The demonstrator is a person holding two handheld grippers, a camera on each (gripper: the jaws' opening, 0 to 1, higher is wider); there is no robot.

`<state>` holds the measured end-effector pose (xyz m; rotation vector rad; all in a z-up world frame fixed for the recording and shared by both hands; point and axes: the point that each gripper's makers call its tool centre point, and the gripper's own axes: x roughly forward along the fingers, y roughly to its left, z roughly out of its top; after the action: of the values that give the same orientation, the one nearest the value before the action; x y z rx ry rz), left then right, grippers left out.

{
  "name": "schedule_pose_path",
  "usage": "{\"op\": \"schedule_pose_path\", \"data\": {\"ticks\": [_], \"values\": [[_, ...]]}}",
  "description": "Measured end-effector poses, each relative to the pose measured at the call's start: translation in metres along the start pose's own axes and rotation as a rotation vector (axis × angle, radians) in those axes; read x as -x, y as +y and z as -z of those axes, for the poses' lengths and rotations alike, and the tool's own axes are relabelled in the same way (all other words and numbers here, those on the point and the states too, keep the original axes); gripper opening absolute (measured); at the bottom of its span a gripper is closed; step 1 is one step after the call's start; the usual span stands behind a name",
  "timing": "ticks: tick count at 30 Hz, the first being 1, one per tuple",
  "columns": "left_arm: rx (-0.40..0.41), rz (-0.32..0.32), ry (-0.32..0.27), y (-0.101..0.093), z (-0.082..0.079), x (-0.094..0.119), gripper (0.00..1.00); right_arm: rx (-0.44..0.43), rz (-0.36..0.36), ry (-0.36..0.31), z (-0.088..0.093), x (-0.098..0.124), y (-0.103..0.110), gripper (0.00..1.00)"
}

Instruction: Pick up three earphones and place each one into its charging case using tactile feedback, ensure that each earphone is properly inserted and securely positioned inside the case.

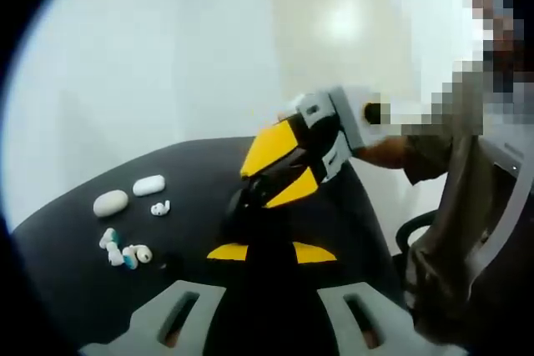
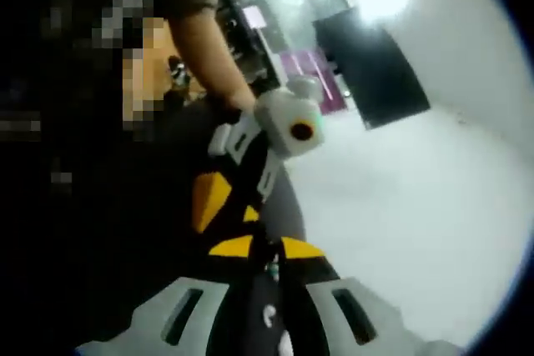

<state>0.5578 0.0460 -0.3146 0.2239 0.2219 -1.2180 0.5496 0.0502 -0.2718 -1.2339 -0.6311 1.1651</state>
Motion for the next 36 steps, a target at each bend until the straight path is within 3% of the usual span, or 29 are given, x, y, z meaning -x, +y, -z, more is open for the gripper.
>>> {"op": "schedule_pose_path", "data": {"ticks": [9,18,19,30,33,36], "values": [[0.001,0.002,0.002,0.000,0.000,0.000,0.14,-0.033,0.017,0.001,-0.003,0.006,0.000,0.13],[-0.008,-0.001,0.003,0.000,0.001,0.000,0.14,0.038,-0.005,0.021,-0.012,0.008,0.005,0.13],[-0.010,-0.002,0.003,0.000,0.001,0.000,0.14,0.093,-0.009,0.048,-0.010,0.007,0.005,0.13],[-0.010,-0.005,0.002,0.001,0.000,0.000,0.14,0.155,-0.044,0.105,0.000,0.008,0.004,0.13],[-0.015,-0.005,0.002,0.001,0.000,0.000,0.14,0.072,-0.063,0.103,-0.001,0.005,0.008,0.13],[-0.015,-0.007,0.003,0.001,0.000,0.000,0.14,-0.123,-0.082,0.086,0.000,0.004,0.007,0.13]]}}
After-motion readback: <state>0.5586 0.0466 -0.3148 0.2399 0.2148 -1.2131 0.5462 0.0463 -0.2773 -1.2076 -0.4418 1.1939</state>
